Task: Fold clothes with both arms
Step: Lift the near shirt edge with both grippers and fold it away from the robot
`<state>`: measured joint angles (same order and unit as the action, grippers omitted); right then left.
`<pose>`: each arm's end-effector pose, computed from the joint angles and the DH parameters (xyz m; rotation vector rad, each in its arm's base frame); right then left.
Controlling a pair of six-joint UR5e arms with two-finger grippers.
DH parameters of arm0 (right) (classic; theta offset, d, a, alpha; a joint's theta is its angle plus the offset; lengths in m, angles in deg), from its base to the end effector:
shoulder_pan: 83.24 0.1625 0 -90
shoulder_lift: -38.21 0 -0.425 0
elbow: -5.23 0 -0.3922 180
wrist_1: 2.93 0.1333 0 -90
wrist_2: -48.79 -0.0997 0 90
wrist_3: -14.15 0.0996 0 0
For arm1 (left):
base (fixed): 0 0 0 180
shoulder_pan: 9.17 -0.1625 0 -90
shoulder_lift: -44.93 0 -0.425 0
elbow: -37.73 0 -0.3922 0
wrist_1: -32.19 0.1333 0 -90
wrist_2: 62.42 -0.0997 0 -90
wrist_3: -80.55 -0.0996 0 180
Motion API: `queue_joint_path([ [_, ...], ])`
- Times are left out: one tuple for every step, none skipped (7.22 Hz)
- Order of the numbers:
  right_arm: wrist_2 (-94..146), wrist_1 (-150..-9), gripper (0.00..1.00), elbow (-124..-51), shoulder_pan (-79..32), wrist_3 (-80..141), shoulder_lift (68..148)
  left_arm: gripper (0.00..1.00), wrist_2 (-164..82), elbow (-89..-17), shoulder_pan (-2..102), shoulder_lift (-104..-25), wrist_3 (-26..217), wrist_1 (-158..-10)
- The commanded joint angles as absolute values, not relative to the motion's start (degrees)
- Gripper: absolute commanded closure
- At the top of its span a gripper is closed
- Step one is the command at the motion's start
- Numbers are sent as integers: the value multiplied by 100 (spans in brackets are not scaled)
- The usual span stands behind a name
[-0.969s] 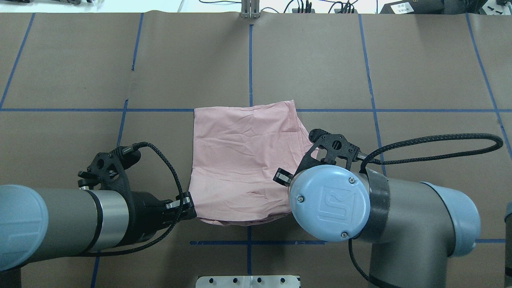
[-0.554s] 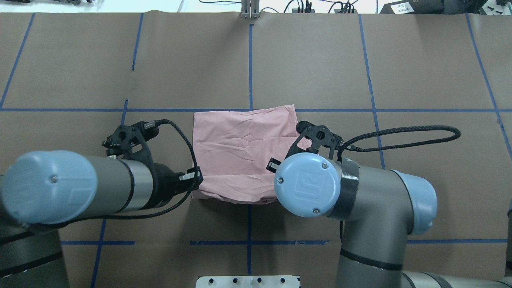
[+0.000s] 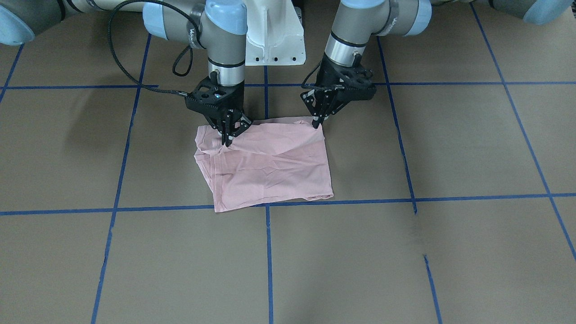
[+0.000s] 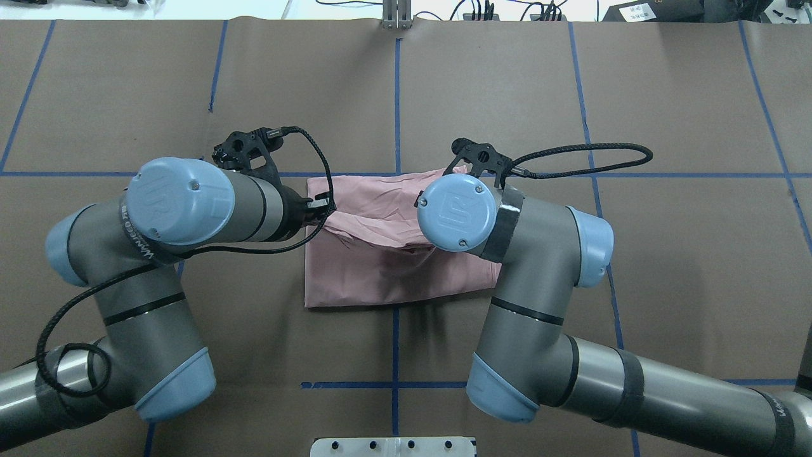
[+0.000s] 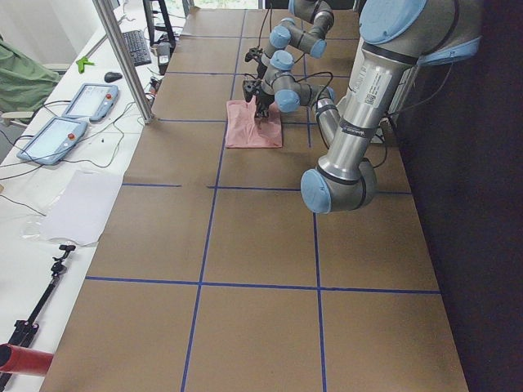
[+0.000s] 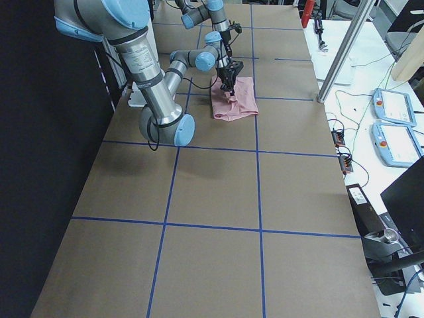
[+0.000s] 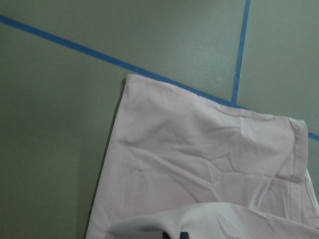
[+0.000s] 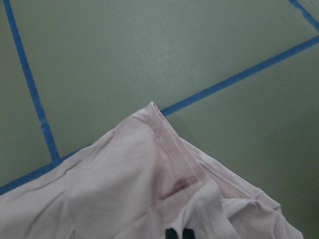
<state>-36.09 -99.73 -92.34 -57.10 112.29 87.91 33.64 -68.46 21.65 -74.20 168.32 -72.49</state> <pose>-0.5463 -0.4265 0.2051 0.1997 -0.7054 0.6038 0.4681 -0.4222 0.2181 0.2071 1.0377 -0.3966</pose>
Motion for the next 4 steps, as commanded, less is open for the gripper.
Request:
queue_joint_path([
  [-3611, -9131, 100, -8051, -5504, 11153, 8427, 100, 3356, -5645, 2387, -7705, 16626, -8011],
  [-3611, -8873, 100, -7803, -5460, 11092, 8409, 100, 3347, -5432, 2387, -7715, 16564, -8109],
  [-3611, -8862, 100, -7757, -5433, 11013, 8409, 100, 3347, -5377, 2387, -7715, 16546, -8144],
  [-3611, -8871, 64, -7748, -5433, 10795, 8417, 75, 3373, -5377, 2387, -7698, 16398, -8145],
])
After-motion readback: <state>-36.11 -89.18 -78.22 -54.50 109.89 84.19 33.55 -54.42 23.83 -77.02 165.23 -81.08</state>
